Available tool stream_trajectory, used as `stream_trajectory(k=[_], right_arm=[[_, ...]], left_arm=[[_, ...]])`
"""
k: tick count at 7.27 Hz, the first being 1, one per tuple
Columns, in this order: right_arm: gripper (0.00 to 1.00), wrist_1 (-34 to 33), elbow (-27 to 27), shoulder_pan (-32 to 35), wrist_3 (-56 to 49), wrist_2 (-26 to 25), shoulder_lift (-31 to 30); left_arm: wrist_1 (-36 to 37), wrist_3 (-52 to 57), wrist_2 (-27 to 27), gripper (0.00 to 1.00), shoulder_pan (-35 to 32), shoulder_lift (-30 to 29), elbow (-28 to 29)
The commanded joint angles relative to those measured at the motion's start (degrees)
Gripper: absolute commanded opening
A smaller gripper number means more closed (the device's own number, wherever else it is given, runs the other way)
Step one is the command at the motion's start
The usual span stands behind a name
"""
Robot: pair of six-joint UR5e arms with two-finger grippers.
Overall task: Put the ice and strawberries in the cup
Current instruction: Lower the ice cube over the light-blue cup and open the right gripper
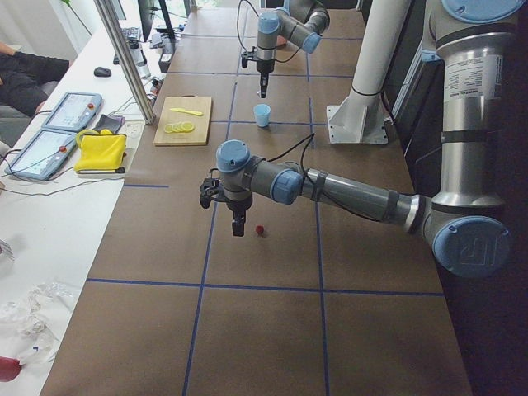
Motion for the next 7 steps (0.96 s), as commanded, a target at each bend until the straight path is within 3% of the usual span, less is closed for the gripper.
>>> stream_trajectory(k=[1,2,3,5,6,7], right_arm=[[0.01,2.75,-3.93,-0.02,-0.08,-0.66,0.89],[0.04,2.67,-4.29,-0.11,-0.08,-0.75,0.89],[0.24,2.67,-4.47,-0.20,-0.08,-0.76,0.98],[0.89,2.76,-4.47,-0.20,0.00,-0.84,1.42],[0.97,2.76,-4.47,-0.20,0.00,-0.84,1.33],[0.97,2.76,-4.47,-0.20,0.00,-0.84,1.42]], left_arm=[[0.04,-0.62,-0.02,1.00,0.54,-0.51,0.06],[-0.04,-0.62,-0.02,1.00,0.63,-0.60,0.32],[-0.05,-0.62,-0.02,1.00,0.63,-1.21,0.76],[-0.05,-0.71,-0.02,1.00,0.89,-1.39,0.85],[-0.05,-0.71,-0.11,1.00,0.90,-1.48,0.85],[-0.05,-0.71,-0.11,1.00,0.98,-1.48,0.85]])
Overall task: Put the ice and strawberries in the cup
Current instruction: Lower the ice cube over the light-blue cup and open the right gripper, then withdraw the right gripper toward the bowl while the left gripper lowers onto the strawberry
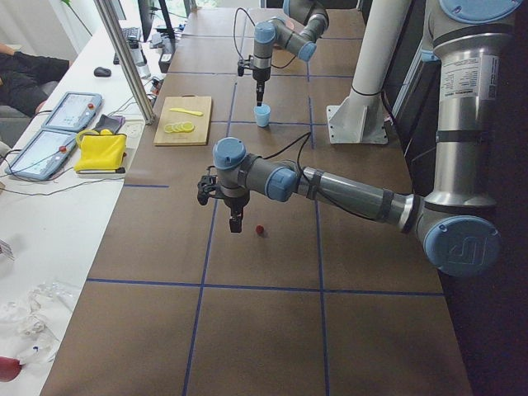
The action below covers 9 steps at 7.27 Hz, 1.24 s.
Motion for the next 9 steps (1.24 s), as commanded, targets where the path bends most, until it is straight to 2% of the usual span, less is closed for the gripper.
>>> stream_trajectory(k=[1,3,5,7,9], right_arm=[[0.98,0.01,0.08,-0.01,0.00,0.00,0.07],[0.99,-0.69,2.78,1.21,-0.17,0.61,-0.46],[0.99,-10.50,14.43,5.07,-1.83,1.05,-3.61],[0.99,-13.00,25.35,11.82,-9.45,3.14,-11.76],[0.99,-13.00,29.33,22.10,-21.90,10.16,-18.53]], left_arm=[[-0.09,-0.01,-0.12,1.00,0.19,-0.06,0.02],[-1.13,-4.63,0.14,1.00,3.93,-0.23,0.11],[-4.64,-10.17,2.76,1.00,7.29,0.20,0.11],[-14.71,-18.52,5.68,1.00,10.98,0.56,3.51],[-25.88,-23.36,7.52,1.00,13.01,1.26,9.22]])
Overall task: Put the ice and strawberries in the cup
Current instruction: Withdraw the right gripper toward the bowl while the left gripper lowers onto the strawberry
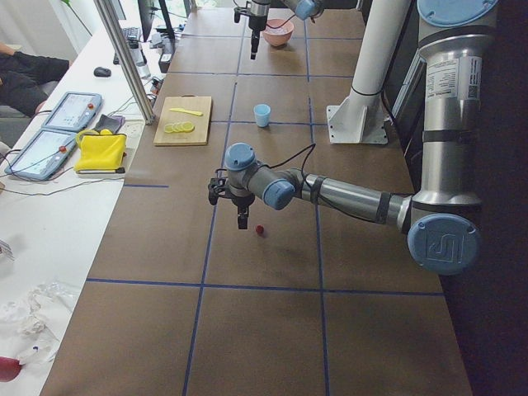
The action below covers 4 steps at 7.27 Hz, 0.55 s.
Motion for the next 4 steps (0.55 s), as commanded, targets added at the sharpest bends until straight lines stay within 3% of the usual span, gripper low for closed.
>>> stream_trajectory(k=[1,4], right_arm=[[0.99,0.11,3.51,9.87,-13.43,6.56,-7.88],[0.99,0.38,3.52,15.96,-23.32,8.17,-13.09]], left_arm=[[-10.53,-5.25,3.50,1.00,3.33,1.73,4.28],[-15.05,-11.94,8.96,1.00,9.57,3.32,4.64]])
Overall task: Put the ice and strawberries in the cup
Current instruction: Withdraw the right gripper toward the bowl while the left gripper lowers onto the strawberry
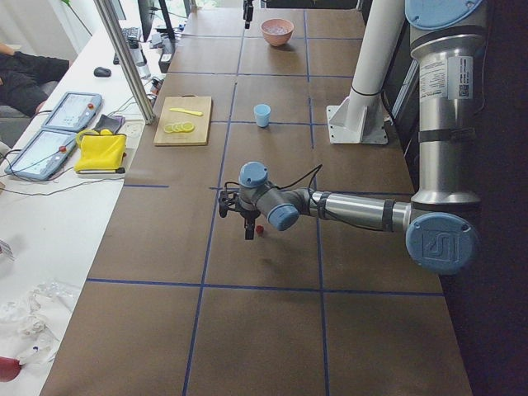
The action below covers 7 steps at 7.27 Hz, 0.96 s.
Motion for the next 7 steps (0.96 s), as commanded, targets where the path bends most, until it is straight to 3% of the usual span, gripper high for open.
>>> stream_trajectory(k=[1,2,7], right_arm=[[0.99,0.13,-0.04,4.29,-5.79,3.05,-3.44],[0.99,0.14,-0.13,6.22,-7.73,4.99,-4.15],[0.99,0.14,-0.30,6.68,-8.54,4.92,-4.95]], left_arm=[[-1.46,-3.21,3.57,1.00,3.42,0.81,0.21],[-1.98,-4.70,4.54,1.00,4.91,0.81,0.21],[-2.87,-6.47,4.63,0.96,6.86,0.90,0.82]])
